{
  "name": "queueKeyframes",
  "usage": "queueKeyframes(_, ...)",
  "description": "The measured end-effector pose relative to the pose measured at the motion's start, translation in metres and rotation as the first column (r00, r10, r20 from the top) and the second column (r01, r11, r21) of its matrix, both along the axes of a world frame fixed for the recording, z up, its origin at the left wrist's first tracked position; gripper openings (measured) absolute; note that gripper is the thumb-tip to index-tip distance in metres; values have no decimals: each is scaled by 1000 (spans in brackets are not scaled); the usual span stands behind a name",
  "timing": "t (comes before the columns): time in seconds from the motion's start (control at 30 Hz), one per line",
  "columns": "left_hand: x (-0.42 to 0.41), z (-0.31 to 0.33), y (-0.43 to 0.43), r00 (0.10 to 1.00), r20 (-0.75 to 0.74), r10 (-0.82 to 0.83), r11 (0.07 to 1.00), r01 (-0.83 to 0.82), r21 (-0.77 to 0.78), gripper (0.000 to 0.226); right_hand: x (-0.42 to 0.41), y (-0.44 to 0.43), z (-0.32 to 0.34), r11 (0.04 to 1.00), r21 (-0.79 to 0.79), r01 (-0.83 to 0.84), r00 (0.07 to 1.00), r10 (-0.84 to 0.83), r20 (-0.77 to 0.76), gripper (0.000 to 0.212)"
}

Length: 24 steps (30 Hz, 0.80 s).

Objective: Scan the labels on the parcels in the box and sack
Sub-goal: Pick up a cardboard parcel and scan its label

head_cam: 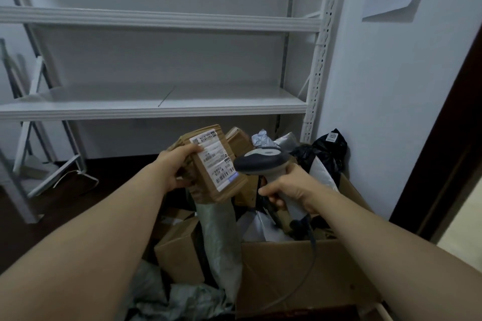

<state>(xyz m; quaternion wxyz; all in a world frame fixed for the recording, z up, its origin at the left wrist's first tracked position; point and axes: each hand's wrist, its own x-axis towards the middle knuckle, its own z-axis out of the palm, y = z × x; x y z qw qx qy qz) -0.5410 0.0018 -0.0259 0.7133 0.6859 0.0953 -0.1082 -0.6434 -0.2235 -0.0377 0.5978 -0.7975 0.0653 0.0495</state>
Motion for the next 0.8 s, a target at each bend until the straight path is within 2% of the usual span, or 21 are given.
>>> queueKeyframes(0.13,-2,0,4,1000,-11,-5,1000,4,-7,68,2,9,4,1000,-15,-24,1000,25,19,15)
queueKeyframes(0.3,-2,-1,6,1000,-11,12,1000,-12,5,58,4,14,7,997,-55,-61,997,63,49,16)
queueKeyframes(0.5,-2,-2,7,1000,-23,13,1000,-13,14,61,3,18,5,994,-81,-75,996,78,39,16)
queueKeyframes(0.8,2,-3,5,999,-32,21,999,-20,29,66,4,22,10,999,31,-16,1000,16,4,20)
